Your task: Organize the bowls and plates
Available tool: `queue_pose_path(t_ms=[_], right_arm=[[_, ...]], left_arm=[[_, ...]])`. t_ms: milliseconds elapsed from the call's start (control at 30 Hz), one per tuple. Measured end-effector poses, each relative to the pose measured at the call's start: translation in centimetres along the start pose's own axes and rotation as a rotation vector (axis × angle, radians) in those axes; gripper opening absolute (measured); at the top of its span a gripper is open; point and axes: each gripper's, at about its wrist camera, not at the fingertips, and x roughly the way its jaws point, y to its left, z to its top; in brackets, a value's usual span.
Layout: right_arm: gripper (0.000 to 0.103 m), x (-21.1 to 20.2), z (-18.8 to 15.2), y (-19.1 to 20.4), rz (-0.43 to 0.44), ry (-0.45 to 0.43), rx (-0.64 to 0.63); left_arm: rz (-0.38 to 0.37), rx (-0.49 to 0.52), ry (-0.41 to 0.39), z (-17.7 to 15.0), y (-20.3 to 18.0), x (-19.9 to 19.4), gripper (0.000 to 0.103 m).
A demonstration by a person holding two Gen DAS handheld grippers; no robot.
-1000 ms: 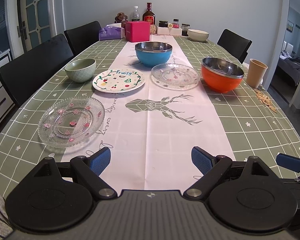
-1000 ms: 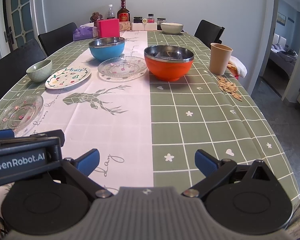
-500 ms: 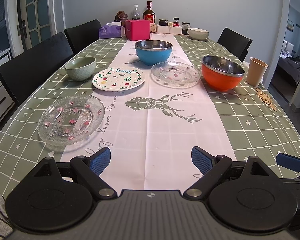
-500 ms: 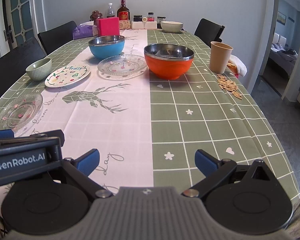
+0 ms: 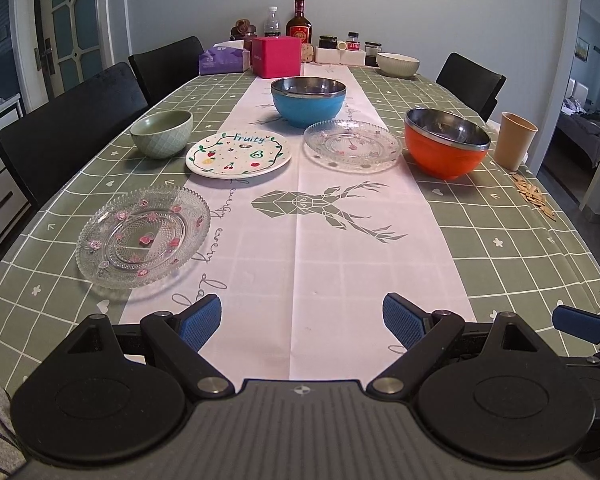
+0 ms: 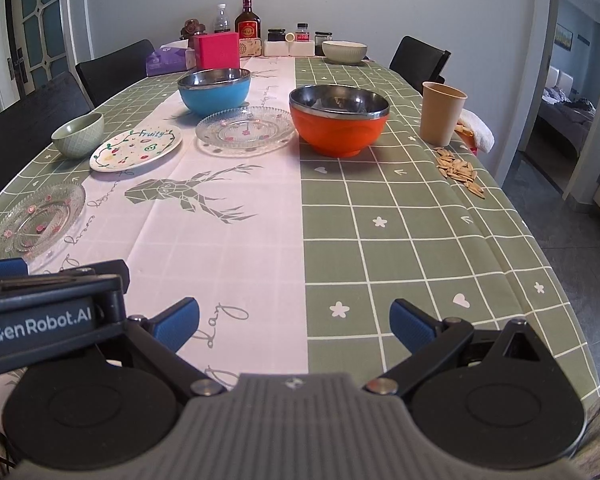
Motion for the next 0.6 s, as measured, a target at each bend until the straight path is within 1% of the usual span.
queue_pose_path(t_ms=[600], right_arm=[[0.099, 0.33, -0.08, 0.43, -0.006, 0.014, -0.013]], left_arm=[[-0.008, 0.009, 0.022, 0.03, -0.08, 0.23, 0.103]])
